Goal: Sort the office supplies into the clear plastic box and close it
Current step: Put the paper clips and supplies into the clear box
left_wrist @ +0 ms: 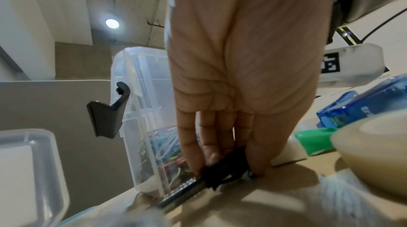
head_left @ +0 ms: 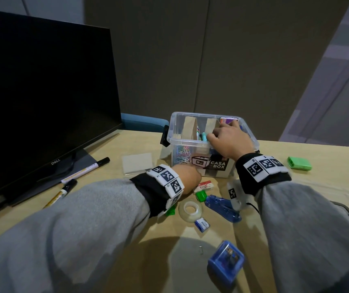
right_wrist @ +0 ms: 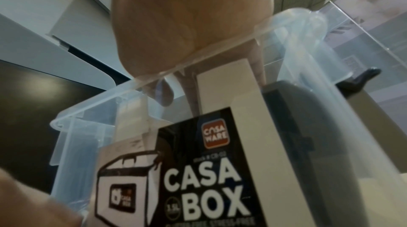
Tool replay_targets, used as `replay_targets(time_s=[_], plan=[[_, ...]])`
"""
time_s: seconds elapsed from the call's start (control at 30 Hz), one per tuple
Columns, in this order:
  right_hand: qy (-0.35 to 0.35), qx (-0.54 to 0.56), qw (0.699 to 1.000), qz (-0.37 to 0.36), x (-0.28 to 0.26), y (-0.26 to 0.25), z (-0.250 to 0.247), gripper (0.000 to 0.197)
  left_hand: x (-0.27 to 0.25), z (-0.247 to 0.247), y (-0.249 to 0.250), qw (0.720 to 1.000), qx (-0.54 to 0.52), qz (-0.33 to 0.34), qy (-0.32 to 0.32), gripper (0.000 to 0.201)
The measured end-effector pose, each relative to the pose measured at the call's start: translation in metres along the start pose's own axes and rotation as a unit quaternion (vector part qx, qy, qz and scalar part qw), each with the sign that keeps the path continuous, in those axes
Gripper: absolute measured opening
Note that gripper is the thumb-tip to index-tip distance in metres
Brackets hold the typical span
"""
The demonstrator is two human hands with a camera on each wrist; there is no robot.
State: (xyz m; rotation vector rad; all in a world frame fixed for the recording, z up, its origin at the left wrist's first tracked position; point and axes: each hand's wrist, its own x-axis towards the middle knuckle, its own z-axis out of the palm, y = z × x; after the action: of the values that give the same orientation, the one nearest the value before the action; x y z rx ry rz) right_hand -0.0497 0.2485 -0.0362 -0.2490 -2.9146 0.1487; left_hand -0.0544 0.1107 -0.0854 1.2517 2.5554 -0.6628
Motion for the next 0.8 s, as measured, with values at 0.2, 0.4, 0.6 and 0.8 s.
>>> replay_targets(time_s=[0.2, 0.4, 0.6, 0.8], plan=[[0.000, 0.001, 1.000, 0.000, 0.000, 0.000, 0.001, 0.047, -0.007, 0.010, 0.004, 0.997, 0.008, 0.016, 0.074, 0.028], [0.002, 0.000, 1.000, 0.004, 0.000, 0.000, 0.001, 0.047, -0.020, 0.012, 0.001, 0.981, -0.108, 0.020, 0.161, 0.023], [-0.002, 0.000, 1.000, 0.001, 0.000, -0.001, -0.001, 0.048, -0.034, -0.002, -0.021, 0.899, -0.284, 0.033, 0.332, 0.008], [-0.005, 0.002, 1.000, 0.002, 0.000, 0.000, 0.000, 0.045, -0.041, -0.028, -0.051, 0.824, -0.319, -0.033, 0.466, 0.002]])
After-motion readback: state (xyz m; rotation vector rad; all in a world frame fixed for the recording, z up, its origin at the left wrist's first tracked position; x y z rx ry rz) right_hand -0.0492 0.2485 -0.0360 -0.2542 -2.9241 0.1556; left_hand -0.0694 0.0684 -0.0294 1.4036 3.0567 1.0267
